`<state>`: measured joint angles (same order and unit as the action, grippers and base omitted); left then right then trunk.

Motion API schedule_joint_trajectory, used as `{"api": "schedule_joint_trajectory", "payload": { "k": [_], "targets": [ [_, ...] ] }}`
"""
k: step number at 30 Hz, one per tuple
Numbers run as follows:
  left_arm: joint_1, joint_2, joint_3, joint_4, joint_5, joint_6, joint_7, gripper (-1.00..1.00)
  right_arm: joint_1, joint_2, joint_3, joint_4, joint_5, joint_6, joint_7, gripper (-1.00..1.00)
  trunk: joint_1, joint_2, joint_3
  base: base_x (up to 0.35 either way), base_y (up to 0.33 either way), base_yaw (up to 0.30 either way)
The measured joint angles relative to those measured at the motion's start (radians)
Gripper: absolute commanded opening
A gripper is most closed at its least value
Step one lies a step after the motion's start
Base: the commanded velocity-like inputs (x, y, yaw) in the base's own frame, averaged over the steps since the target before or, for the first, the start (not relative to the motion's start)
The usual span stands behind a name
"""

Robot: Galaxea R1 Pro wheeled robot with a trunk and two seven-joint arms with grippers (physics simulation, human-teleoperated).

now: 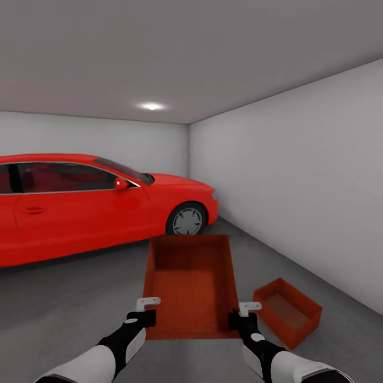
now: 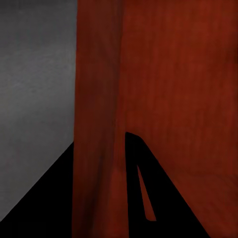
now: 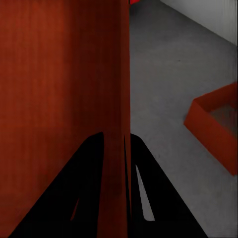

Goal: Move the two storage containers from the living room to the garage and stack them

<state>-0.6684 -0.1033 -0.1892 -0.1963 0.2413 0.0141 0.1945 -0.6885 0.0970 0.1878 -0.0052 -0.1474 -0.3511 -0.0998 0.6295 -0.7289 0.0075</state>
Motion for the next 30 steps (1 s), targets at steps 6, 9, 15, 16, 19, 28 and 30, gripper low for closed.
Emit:
{"api": "schedule_joint_trajectory", "payload": {
  "k": [6,9,15,16,19,28,30],
  "targets": [
    [0.000,0.000,0.000,0.000,0.000,-0.001,0.000,-1.00,0.000,0.000,0.000,0.000,0.000,0.000,0.000,-1.00,0.000,0.000,0.000,0.321,0.000,-0.281],
    [0.000,0.000,0.000,0.001,0.000,-0.001,0.000,-1.00,0.000,0.000,0.000,0.000,0.000,0.000,0.000,-1.00,0.000,0.000,0.000,0.321,0.000,-0.281],
    [0.000,0.000,0.001,0.001,0.000,-0.002,0.000,-1.00,0.000,0.000,0.000,0.000,0.001,0.000,0.000,-1.00,0.000,0.000,0.000,0.321,0.005,-0.281],
    [0.000,-0.001,0.001,0.002,0.000,-0.002,0.000,-1.00,0.000,0.000,0.000,0.000,0.001,0.000,0.000,-1.00,0.000,0.000,0.000,0.321,0.045,-0.282],
    [0.000,0.000,0.001,0.002,0.000,-0.002,0.000,-1.00,0.000,0.000,0.000,0.000,0.001,0.000,0.000,-1.00,0.000,0.000,0.000,0.321,0.067,-0.282],
    [0.000,0.000,0.000,0.000,0.000,0.000,0.000,-1.00,0.000,0.000,0.000,0.000,0.000,0.000,0.000,-1.00,0.000,0.000,0.000,0.321,0.084,-0.089],
    [0.000,0.000,0.000,0.000,0.000,0.000,0.000,-1.00,0.000,0.000,0.000,0.000,0.000,0.000,0.000,-1.00,0.000,0.000,0.000,0.321,0.085,-0.003]
  ]
}}
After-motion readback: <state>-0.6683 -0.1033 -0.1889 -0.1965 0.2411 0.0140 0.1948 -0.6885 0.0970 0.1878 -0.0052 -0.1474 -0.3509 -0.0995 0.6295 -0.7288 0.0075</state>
